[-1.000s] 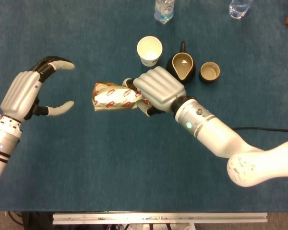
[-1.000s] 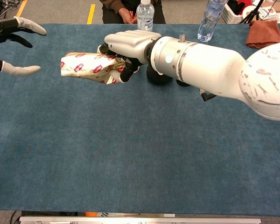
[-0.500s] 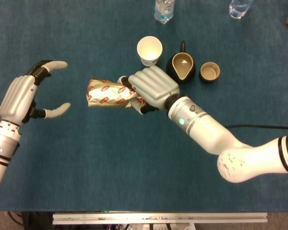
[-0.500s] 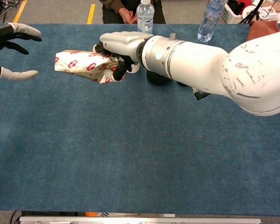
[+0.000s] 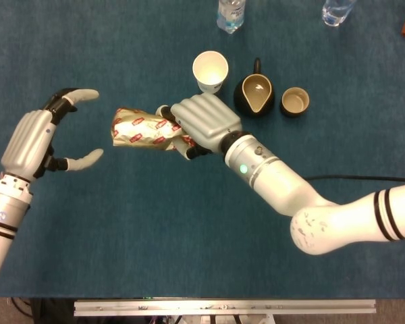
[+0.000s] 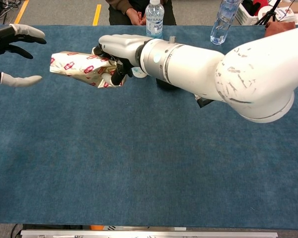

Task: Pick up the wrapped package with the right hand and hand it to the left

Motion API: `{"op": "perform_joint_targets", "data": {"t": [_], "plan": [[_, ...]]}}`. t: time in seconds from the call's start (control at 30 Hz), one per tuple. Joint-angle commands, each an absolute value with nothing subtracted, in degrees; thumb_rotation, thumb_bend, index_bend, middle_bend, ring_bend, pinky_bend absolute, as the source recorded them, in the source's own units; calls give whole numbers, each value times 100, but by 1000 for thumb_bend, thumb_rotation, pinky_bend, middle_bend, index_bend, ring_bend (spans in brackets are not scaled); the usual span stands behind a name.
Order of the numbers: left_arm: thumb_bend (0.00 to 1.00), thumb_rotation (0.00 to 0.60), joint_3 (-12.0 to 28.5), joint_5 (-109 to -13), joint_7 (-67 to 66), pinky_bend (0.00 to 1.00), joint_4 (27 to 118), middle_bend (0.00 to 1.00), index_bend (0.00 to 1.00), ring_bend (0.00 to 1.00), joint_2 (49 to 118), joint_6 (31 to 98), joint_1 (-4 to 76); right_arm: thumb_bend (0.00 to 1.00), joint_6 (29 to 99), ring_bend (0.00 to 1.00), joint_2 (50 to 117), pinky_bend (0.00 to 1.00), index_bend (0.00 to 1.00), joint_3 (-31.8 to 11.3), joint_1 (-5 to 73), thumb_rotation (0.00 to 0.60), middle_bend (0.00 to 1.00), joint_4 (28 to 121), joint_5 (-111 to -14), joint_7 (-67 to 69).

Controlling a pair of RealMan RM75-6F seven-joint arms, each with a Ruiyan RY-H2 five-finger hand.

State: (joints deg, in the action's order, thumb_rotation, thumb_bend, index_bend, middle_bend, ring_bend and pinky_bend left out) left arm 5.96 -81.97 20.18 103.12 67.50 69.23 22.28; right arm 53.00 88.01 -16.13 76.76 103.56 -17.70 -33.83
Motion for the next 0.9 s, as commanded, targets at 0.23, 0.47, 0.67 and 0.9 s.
{"op": "perform_joint_targets", "data": {"t": [0.23, 0.47, 0.67, 0.9], "plan": [[203, 600, 664, -8130, 1923, 283, 10240, 225, 193, 150, 6950, 6887, 2300, 529, 5322, 520, 8945, 578, 550, -1661, 7820, 600, 566, 10193, -1613, -3317], [203, 600, 696, -8119, 1800, 332, 10171, 267, 253, 193, 7146, 6909, 2340, 525, 5349, 520, 8990, 578, 550, -1698, 7892, 600, 566, 10145, -1531, -3275], [203, 600, 726, -8071, 1744, 370, 10205, 329, 350, 249, 7236, 6896, 2368, 522, 5400, 520, 9055, 578, 550, -1703, 7923, 600, 567, 10070, -1465, -3240], [203, 600, 774, -7919, 1738, 418, 10220, 396, 422, 323, 7332, 6814, 2408, 516, 5495, 520, 9181, 578, 550, -1709, 7953, 600, 566, 9965, -1430, -3234]]}}
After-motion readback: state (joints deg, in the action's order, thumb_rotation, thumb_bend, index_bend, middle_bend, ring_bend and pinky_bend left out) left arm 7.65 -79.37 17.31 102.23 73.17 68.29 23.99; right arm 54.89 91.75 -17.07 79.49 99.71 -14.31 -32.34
